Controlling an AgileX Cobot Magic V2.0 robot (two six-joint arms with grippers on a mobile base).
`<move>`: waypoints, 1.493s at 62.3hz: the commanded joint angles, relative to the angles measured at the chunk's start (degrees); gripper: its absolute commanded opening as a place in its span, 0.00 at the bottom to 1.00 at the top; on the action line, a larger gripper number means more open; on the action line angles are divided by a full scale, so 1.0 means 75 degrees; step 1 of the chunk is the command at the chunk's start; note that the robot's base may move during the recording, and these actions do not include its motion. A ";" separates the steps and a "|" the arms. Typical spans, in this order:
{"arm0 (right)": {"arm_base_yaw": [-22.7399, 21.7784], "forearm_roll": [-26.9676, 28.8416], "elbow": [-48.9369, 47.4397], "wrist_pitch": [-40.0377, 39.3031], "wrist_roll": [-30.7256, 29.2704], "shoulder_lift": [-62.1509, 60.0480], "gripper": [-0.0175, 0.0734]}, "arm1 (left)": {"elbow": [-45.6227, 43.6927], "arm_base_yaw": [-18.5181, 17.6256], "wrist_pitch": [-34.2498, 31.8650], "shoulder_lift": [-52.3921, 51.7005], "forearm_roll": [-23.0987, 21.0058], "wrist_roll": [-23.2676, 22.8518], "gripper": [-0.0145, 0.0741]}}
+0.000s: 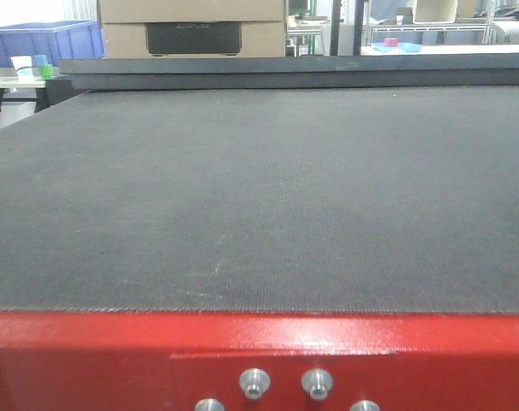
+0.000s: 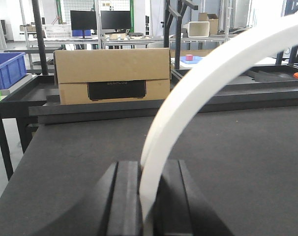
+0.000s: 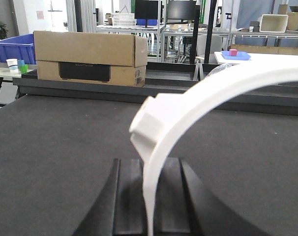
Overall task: Grab PVC pipe and place in blue bin
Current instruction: 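Carry the pipe in both grippers while turning toward the bin shelf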
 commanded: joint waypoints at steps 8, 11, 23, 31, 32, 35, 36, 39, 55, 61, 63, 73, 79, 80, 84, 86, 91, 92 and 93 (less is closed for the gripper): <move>-0.0049 -0.0099 -0.0003 -0.0149 -0.0058 -0.0024 0.02 | -0.0007 0.0042 -0.0226 -0.0027 0.0001 0.0005 0.04; -0.0049 -0.0099 -0.0003 -0.0149 -0.0058 -0.0024 0.02 | -0.0007 0.0042 -0.0226 -0.0027 0.0001 0.0005 0.04; -0.0049 -0.0099 -0.0003 -0.0149 -0.0058 -0.0024 0.02 | -0.0007 0.0042 -0.0226 -0.0027 0.0001 0.0005 0.04; -0.0049 -0.0099 -0.0003 -0.0149 -0.0058 -0.0024 0.02 | -0.0007 0.0042 -0.0226 -0.0027 0.0001 0.0005 0.04; -0.0049 -0.0099 -0.0003 -0.0149 -0.0058 -0.0024 0.02 | -0.0007 0.0042 -0.0226 -0.0027 0.0001 0.0005 0.04; -0.0049 -0.0099 -0.0003 -0.0149 -0.0058 -0.0024 0.02 | -0.0007 0.0042 -0.0226 -0.0027 0.0001 0.0005 0.04; -0.0049 -0.0099 -0.0003 -0.0149 -0.0058 -0.0024 0.02 | -0.0007 0.0042 -0.0226 -0.0027 0.0001 0.0005 0.04; -0.0049 -0.0099 -0.0003 -0.0149 -0.0058 -0.0024 0.02 | -0.0007 0.0042 -0.0226 -0.0027 0.0001 0.0005 0.04; -0.0049 -0.0099 -0.0003 -0.0149 -0.0058 -0.0024 0.02 | -0.0007 0.0042 -0.0226 -0.0027 0.0001 0.0005 0.04; -0.0049 -0.0099 -0.0003 -0.0149 -0.0058 -0.0024 0.02 | -0.0007 0.0042 -0.0226 -0.0027 0.0001 0.0005 0.04; -0.0049 -0.0099 -0.0003 -0.0149 -0.0058 -0.0024 0.02 | -0.0007 0.0042 -0.0226 -0.0027 0.0001 0.0005 0.04; -0.0049 -0.0099 -0.0003 -0.0149 -0.0058 -0.0024 0.02 | -0.0007 0.0042 -0.0226 -0.0027 0.0001 0.0005 0.04; -0.0049 -0.0099 -0.0003 -0.0149 -0.0058 -0.0024 0.02 | -0.0007 0.0042 -0.0226 -0.0027 0.0001 0.0005 0.04; -0.0049 -0.0099 -0.0003 -0.0149 -0.0058 -0.0024 0.02 | -0.0007 0.0042 -0.0226 -0.0027 0.0001 0.0005 0.04; -0.0049 -0.0099 -0.0003 -0.0149 -0.0058 -0.0024 0.02 | -0.0007 0.0042 -0.0226 -0.0027 0.0001 0.0005 0.04; -0.0049 -0.0099 -0.0003 -0.0149 -0.0058 -0.0024 0.02 | -0.0007 0.0042 -0.0226 -0.0027 0.0001 0.0005 0.04; -0.0049 -0.0099 -0.0003 -0.0149 -0.0058 -0.0024 0.02 | -0.0007 0.0042 -0.0226 -0.0027 0.0001 0.0005 0.04; -0.0049 -0.0099 -0.0003 -0.0149 -0.0058 -0.0024 0.02 | -0.0007 0.0042 -0.0226 -0.0027 0.0001 0.0005 0.04; -0.0049 -0.0099 -0.0003 -0.0149 -0.0058 -0.0024 0.02 | -0.0007 0.0042 -0.0226 -0.0027 0.0001 0.0005 0.04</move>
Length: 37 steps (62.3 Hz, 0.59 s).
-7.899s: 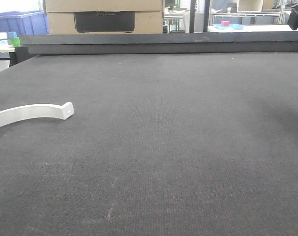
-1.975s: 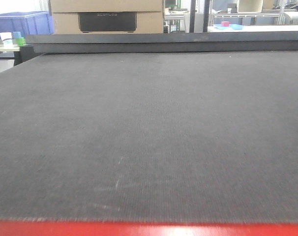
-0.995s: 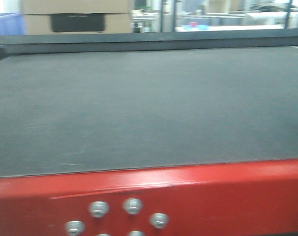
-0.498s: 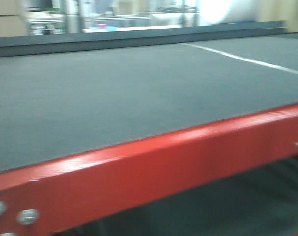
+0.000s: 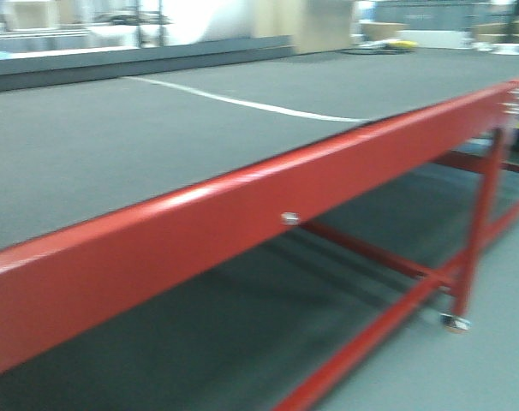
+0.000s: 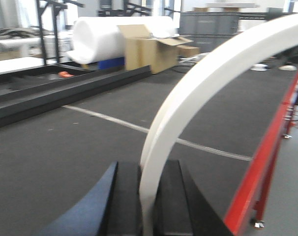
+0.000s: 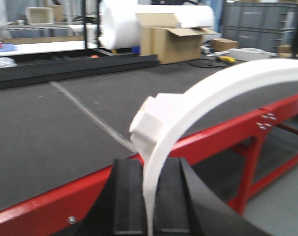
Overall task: Grab PVC pipe and place in blue bin
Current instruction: 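Carry the pipe in both grippers while turning toward the bin shelf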
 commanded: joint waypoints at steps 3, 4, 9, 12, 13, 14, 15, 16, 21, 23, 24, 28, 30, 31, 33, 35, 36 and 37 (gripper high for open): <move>-0.0049 -0.0099 -0.0003 -0.0173 -0.0058 -0.0024 0.02 | -0.0007 0.0000 -0.0226 -0.0027 0.0001 0.0005 0.04; -0.0049 -0.0099 -0.0003 -0.0173 -0.0058 -0.0024 0.02 | -0.0007 0.0000 -0.0226 -0.0027 0.0001 0.0005 0.04; -0.0049 -0.0099 -0.0003 -0.0173 -0.0058 -0.0024 0.02 | -0.0007 0.0000 -0.0226 -0.0027 0.0001 0.0005 0.04; -0.0049 -0.0099 -0.0003 -0.0173 -0.0058 -0.0024 0.02 | -0.0007 0.0000 -0.0226 -0.0027 0.0001 0.0005 0.04; -0.0049 -0.0099 -0.0003 -0.0173 -0.0058 -0.0024 0.02 | -0.0007 0.0000 -0.0226 -0.0027 0.0001 0.0005 0.04; -0.0049 -0.0099 -0.0003 -0.0173 -0.0058 -0.0024 0.02 | -0.0007 0.0000 -0.0226 -0.0027 0.0001 0.0005 0.04; -0.0049 -0.0099 -0.0003 -0.0173 -0.0058 -0.0024 0.02 | -0.0007 0.0000 -0.0226 -0.0027 0.0001 0.0005 0.04; -0.0049 -0.0099 -0.0003 -0.0173 -0.0058 -0.0024 0.02 | -0.0007 0.0000 -0.0226 -0.0027 0.0001 0.0005 0.04; -0.0049 -0.0099 -0.0003 -0.0173 -0.0058 -0.0024 0.02 | -0.0007 0.0000 -0.0226 -0.0027 0.0001 0.0005 0.04; -0.0049 -0.0099 -0.0003 -0.0173 -0.0058 -0.0024 0.02 | -0.0007 0.0000 -0.0226 -0.0027 0.0001 0.0005 0.04; -0.0049 -0.0099 -0.0003 -0.0173 -0.0058 -0.0024 0.02 | -0.0007 0.0000 -0.0226 -0.0027 0.0001 0.0005 0.04; -0.0049 -0.0099 -0.0003 -0.0173 -0.0058 -0.0024 0.02 | -0.0007 0.0000 -0.0226 -0.0027 0.0001 0.0005 0.04; -0.0049 -0.0099 -0.0003 -0.0173 -0.0058 -0.0024 0.02 | -0.0007 0.0000 -0.0226 -0.0027 0.0001 0.0005 0.04; -0.0049 -0.0099 -0.0003 -0.0173 -0.0058 -0.0024 0.02 | -0.0007 0.0000 -0.0226 -0.0027 0.0001 0.0005 0.04; -0.0049 -0.0099 -0.0003 -0.0173 -0.0058 -0.0024 0.02 | -0.0007 0.0000 -0.0226 -0.0027 0.0001 0.0005 0.04; -0.0049 -0.0099 -0.0003 -0.0173 -0.0058 -0.0024 0.02 | -0.0007 0.0000 -0.0226 -0.0027 0.0001 0.0005 0.04; -0.0049 -0.0099 -0.0003 -0.0173 -0.0058 -0.0024 0.02 | -0.0007 0.0000 -0.0226 -0.0027 0.0001 0.0005 0.04; -0.0049 -0.0099 -0.0003 -0.0173 -0.0058 -0.0024 0.02 | -0.0007 0.0000 -0.0226 -0.0027 0.0001 0.0005 0.04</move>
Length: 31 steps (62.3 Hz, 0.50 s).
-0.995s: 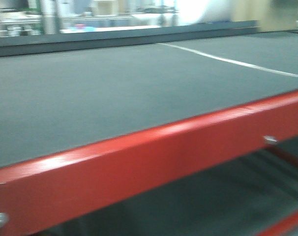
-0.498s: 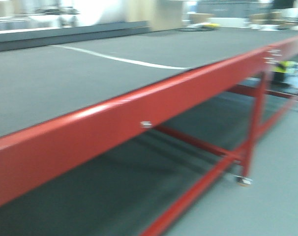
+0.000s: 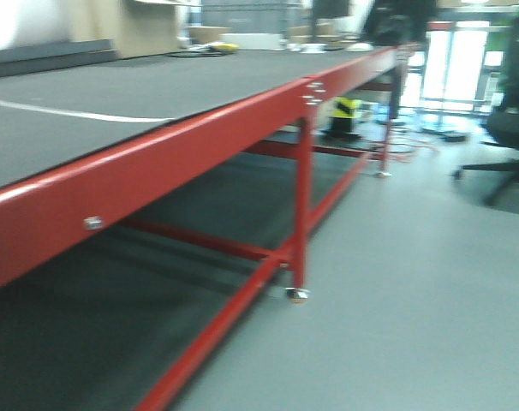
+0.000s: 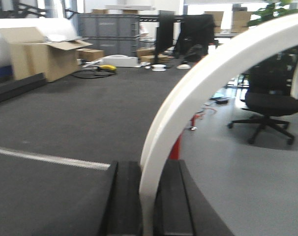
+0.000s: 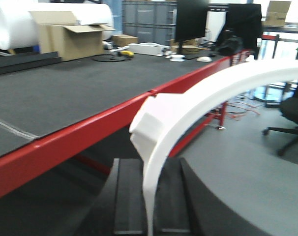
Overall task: Grab PVC pipe and place in blue bin
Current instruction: 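Carry the pipe in both grippers while turning toward the bin shelf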
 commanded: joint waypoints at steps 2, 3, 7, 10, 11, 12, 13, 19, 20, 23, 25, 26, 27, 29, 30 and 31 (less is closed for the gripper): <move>-0.0049 -0.0099 -0.0003 -0.0185 -0.0058 -0.0024 0.02 | -0.0007 0.0000 -0.0226 -0.0027 0.0001 0.0005 0.04; -0.0049 -0.0099 -0.0003 -0.0185 -0.0058 -0.0024 0.02 | -0.0007 0.0000 -0.0226 -0.0027 0.0001 0.0005 0.04; -0.0049 -0.0099 -0.0003 -0.0185 -0.0058 -0.0024 0.02 | -0.0007 0.0000 -0.0226 -0.0027 0.0001 0.0005 0.04; -0.0049 -0.0099 -0.0003 -0.0185 -0.0058 -0.0024 0.02 | -0.0007 0.0000 -0.0226 -0.0027 0.0001 0.0005 0.04; -0.0049 -0.0099 -0.0003 -0.0185 -0.0058 -0.0024 0.02 | -0.0007 0.0000 -0.0226 -0.0027 0.0001 0.0005 0.04; -0.0049 -0.0099 -0.0003 -0.0185 -0.0058 -0.0024 0.02 | -0.0007 0.0000 -0.0226 -0.0027 0.0001 0.0005 0.04; -0.0049 -0.0099 -0.0003 -0.0185 -0.0058 -0.0024 0.02 | -0.0007 0.0000 -0.0226 -0.0027 0.0001 0.0005 0.04; -0.0049 -0.0099 -0.0003 -0.0185 -0.0058 -0.0024 0.02 | -0.0007 0.0000 -0.0226 -0.0027 0.0001 0.0005 0.04; -0.0049 -0.0099 -0.0003 -0.0185 -0.0058 -0.0024 0.02 | -0.0007 0.0000 -0.0226 -0.0027 0.0001 0.0005 0.04; -0.0049 -0.0099 -0.0003 -0.0185 -0.0058 -0.0024 0.02 | -0.0007 0.0000 -0.0226 -0.0027 0.0001 0.0005 0.04; -0.0049 -0.0099 -0.0003 -0.0185 -0.0058 -0.0024 0.02 | -0.0007 0.0000 -0.0226 -0.0027 0.0001 0.0005 0.04; -0.0049 -0.0099 -0.0003 -0.0185 -0.0058 -0.0024 0.02 | -0.0007 0.0000 -0.0226 -0.0027 0.0001 0.0005 0.04; -0.0049 -0.0099 -0.0003 -0.0185 -0.0058 -0.0024 0.02 | -0.0007 0.0000 -0.0226 -0.0027 0.0001 0.0005 0.04; -0.0049 -0.0099 -0.0003 -0.0185 -0.0058 -0.0024 0.02 | -0.0007 0.0000 -0.0226 -0.0027 0.0001 0.0005 0.04; -0.0049 -0.0099 -0.0003 -0.0185 -0.0058 -0.0024 0.02 | -0.0007 0.0000 -0.0226 -0.0027 0.0001 0.0005 0.04; -0.0049 -0.0099 -0.0003 -0.0185 -0.0058 -0.0024 0.02 | -0.0007 0.0000 -0.0226 -0.0027 0.0001 0.0005 0.04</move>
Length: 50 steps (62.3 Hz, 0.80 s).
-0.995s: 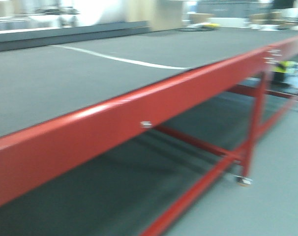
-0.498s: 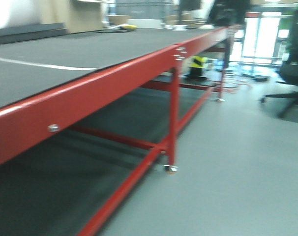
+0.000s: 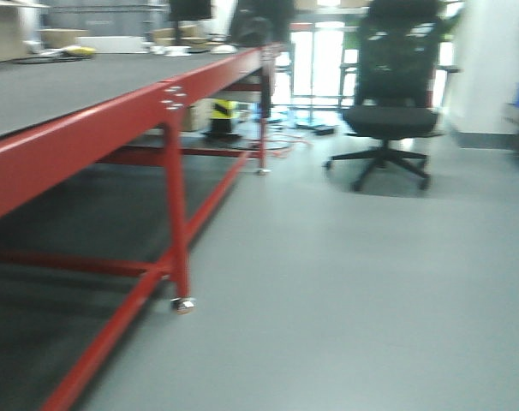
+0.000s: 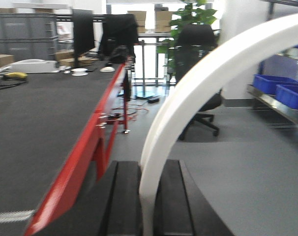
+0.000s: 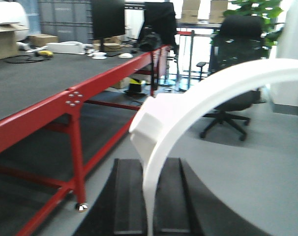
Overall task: Grab PVC pipe and place in blue bin
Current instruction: 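Carry the pipe in both grippers while turning toward the bin shelf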
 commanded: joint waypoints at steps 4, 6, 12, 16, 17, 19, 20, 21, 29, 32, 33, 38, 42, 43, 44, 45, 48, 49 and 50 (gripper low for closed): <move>-0.0049 -0.0099 -0.0003 -0.0185 -0.0058 -0.0024 0.02 | -0.0007 0.0000 -0.0226 -0.0027 0.0001 0.0005 0.04; -0.0049 -0.0099 -0.0003 -0.0185 -0.0058 -0.0024 0.02 | -0.0007 0.0000 -0.0226 -0.0027 0.0001 0.0005 0.04; -0.0049 -0.0099 -0.0003 -0.0185 -0.0058 -0.0024 0.02 | -0.0007 0.0000 -0.0226 -0.0027 0.0001 0.0005 0.04; -0.0049 -0.0099 -0.0003 -0.0185 -0.0058 -0.0024 0.02 | -0.0007 0.0000 -0.0226 -0.0027 0.0001 0.0005 0.04; -0.0049 -0.0099 -0.0003 -0.0185 -0.0058 -0.0024 0.02 | -0.0007 0.0000 -0.0226 -0.0027 0.0001 0.0005 0.04; -0.0049 -0.0099 -0.0003 -0.0185 -0.0058 -0.0024 0.02 | -0.0007 0.0000 -0.0226 -0.0027 0.0001 0.0005 0.04; -0.0049 -0.0099 -0.0003 -0.0185 -0.0058 -0.0024 0.02 | -0.0007 0.0000 -0.0226 -0.0027 0.0001 0.0005 0.04; -0.0049 -0.0099 -0.0003 -0.0185 -0.0058 -0.0024 0.02 | -0.0007 0.0000 -0.0226 -0.0027 0.0001 0.0005 0.04; -0.0049 -0.0099 -0.0003 -0.0185 -0.0058 -0.0024 0.02 | -0.0007 0.0000 -0.0226 -0.0027 0.0001 0.0005 0.04; -0.0049 -0.0099 -0.0003 -0.0185 -0.0058 -0.0024 0.02 | -0.0007 0.0000 -0.0226 -0.0027 0.0001 0.0005 0.04; -0.0049 -0.0099 -0.0003 -0.0185 -0.0058 -0.0024 0.02 | -0.0007 0.0000 -0.0226 -0.0027 0.0001 0.0005 0.04; -0.0049 -0.0099 -0.0003 -0.0185 -0.0058 -0.0024 0.02 | -0.0007 0.0000 -0.0226 -0.0027 0.0001 0.0005 0.04; -0.0049 -0.0099 -0.0003 -0.0185 -0.0058 -0.0024 0.02 | -0.0007 0.0000 -0.0226 -0.0027 0.0001 0.0005 0.04; -0.0049 -0.0099 -0.0003 -0.0185 -0.0058 -0.0024 0.02 | -0.0007 0.0000 -0.0226 -0.0027 0.0001 0.0005 0.04; -0.0049 -0.0099 -0.0003 -0.0185 -0.0058 -0.0024 0.02 | -0.0007 0.0000 -0.0226 -0.0027 0.0001 0.0005 0.04; -0.0049 -0.0099 -0.0003 -0.0185 -0.0058 -0.0024 0.02 | -0.0007 0.0000 -0.0226 -0.0027 0.0001 0.0005 0.04; -0.0049 -0.0099 -0.0003 -0.0185 -0.0058 -0.0024 0.02 | -0.0007 0.0000 -0.0226 -0.0027 0.0001 0.0005 0.04; -0.0049 -0.0099 -0.0003 -0.0185 -0.0058 -0.0024 0.02 | -0.0007 0.0000 -0.0226 -0.0027 0.0001 0.0005 0.04; -0.0049 -0.0099 -0.0003 -0.0185 -0.0058 -0.0024 0.02 | -0.0007 0.0000 -0.0226 -0.0027 0.0001 0.0005 0.04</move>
